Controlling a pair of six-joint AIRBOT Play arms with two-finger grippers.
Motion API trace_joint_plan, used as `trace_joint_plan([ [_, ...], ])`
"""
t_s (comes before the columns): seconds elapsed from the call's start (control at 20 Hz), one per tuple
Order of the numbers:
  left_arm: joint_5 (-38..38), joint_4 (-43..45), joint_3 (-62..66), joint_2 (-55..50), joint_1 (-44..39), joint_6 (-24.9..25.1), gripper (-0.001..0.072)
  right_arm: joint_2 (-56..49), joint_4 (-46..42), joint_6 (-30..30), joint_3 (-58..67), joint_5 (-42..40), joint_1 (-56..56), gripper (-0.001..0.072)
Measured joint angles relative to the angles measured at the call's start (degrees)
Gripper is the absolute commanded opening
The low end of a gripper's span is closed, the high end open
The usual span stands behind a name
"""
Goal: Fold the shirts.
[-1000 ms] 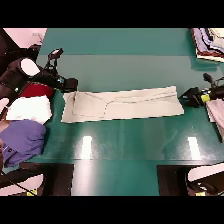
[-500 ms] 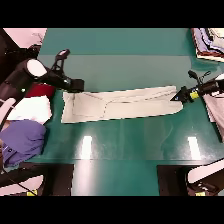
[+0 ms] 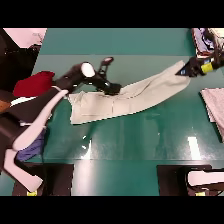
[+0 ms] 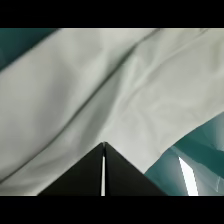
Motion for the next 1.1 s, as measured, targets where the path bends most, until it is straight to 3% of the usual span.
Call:
trace_joint_plan([
  [0.25,1.6,-2.7,8.2,-9.2,-4.3,-0.7,0.0026,1.4,0.0,4.1,8.8,0.7,9.2,0.0019],
  [0.6,3.1,-3.1,10.4,-12.2,-5.2,-2.8,0.0025,1.8,-0.2,5.4,12.3,-0.6,18.3,0.0019],
  [1.1,-10.9,12.1,10.6,-0.5,1.8,-2.8,0.0026,1.6,-0.1,3.8,12.7,-2.7,22.4,0.0019],
])
